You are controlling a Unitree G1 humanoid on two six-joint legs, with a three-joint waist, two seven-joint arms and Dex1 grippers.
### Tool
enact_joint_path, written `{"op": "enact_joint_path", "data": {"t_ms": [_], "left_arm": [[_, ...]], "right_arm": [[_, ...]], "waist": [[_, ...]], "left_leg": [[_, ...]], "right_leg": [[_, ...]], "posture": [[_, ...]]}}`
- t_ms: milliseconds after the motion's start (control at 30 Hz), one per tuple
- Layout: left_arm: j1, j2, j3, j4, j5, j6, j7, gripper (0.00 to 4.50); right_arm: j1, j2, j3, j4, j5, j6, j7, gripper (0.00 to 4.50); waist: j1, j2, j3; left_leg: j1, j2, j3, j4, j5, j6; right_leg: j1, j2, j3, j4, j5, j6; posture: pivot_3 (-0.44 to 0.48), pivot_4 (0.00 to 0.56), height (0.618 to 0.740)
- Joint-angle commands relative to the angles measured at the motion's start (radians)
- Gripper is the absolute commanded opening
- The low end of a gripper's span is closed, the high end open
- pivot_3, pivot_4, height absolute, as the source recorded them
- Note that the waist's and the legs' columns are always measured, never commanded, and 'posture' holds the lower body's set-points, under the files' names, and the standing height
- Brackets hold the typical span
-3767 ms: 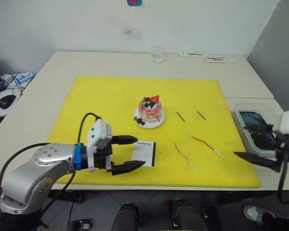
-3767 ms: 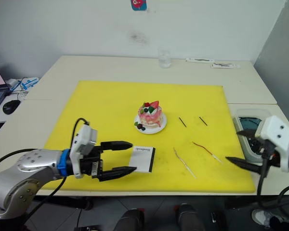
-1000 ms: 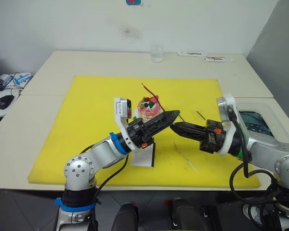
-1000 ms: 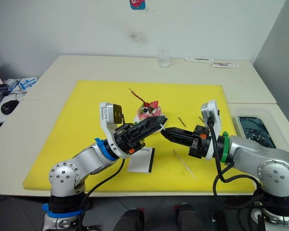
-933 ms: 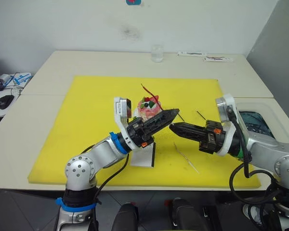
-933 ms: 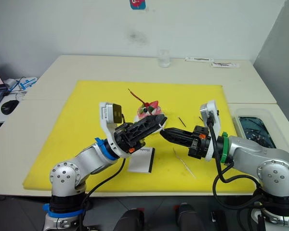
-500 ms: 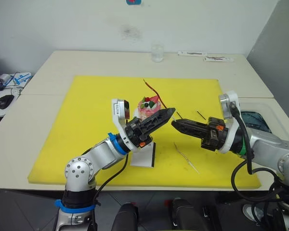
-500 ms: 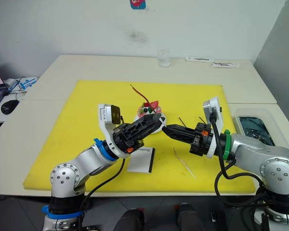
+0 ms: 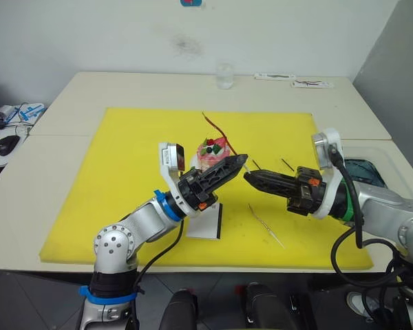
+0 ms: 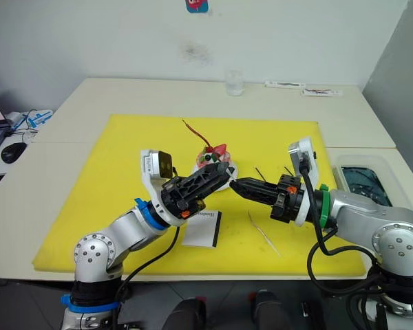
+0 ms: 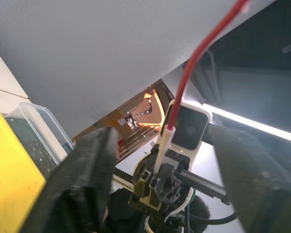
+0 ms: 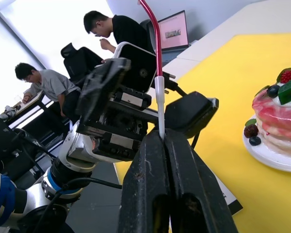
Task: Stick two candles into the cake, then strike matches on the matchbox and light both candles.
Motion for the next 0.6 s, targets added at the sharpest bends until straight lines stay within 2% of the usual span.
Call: {"op": "enact_joint_path", "data": {"t_ms": [33,233,433,467,500,600], "left_arm": [[-0.02,-0.012,-0.004,-0.016,-0.01,-0.013,-0.018,1.94],[-0.015,-0.012,-0.012,-0.023,-0.014,-0.004,-0.027,0.04],[-0.01,0.0,-0.007,-0.027,-0.022,0.002,-0.035,0.02],[-0.009,0.003,-0.005,-0.028,-0.023,0.003,-0.037,0.0],[-0.01,0.006,-0.003,-0.028,-0.022,0.003,-0.039,0.0],[-0.015,0.017,0.008,-0.031,-0.008,-0.004,-0.045,0.0]], "right_arm": [[-0.011,-0.012,-0.006,-0.012,0.025,-0.026,-0.001,0.0],[-0.013,-0.013,-0.001,-0.013,0.024,-0.031,-0.003,0.0],[0.001,-0.022,-0.002,-0.009,0.034,-0.031,-0.005,0.0],[0.006,-0.025,-0.003,-0.01,0.024,-0.032,0.002,0.42],[0.009,-0.025,-0.004,-0.009,0.013,-0.035,0.003,0.59],[0.013,-0.029,-0.005,-0.007,-0.013,-0.042,0.01,1.63]], "waist": [[0.0,0.0,0.0],[0.0,0.0,0.0],[0.0,0.0,0.0],[0.0,0.0,0.0],[0.0,0.0,0.0],[0.0,0.0,0.0]], "left_leg": [[0.0,0.0,0.0,0.0,0.0,0.0],[0.0,0.0,0.0,0.0,0.0,0.0],[0.0,0.0,0.0,0.0,0.0,0.0],[0.0,0.0,0.0,0.0,0.0,0.0],[0.0,0.0,0.0,0.0,0.0,0.0],[-0.001,0.0,0.0,-0.001,0.0,0.0]], "right_leg": [[0.0,0.0,0.0,0.0,0.0,0.0],[0.0,0.0,0.0,-0.001,0.0,0.0],[0.0,0.0,0.0,-0.001,0.0,0.0],[0.0,0.0,0.0,-0.001,0.0,0.0],[0.0,0.0,0.0,-0.001,0.0,0.0],[-0.001,0.0,0.0,-0.001,0.0,0.0]], "posture": [[0.0,0.15,0.74],[0.0,0.15,0.74],[0.0,0.15,0.74],[0.0,0.15,0.74],[0.0,0.15,0.74],[0.0,0.15,0.74]]}}
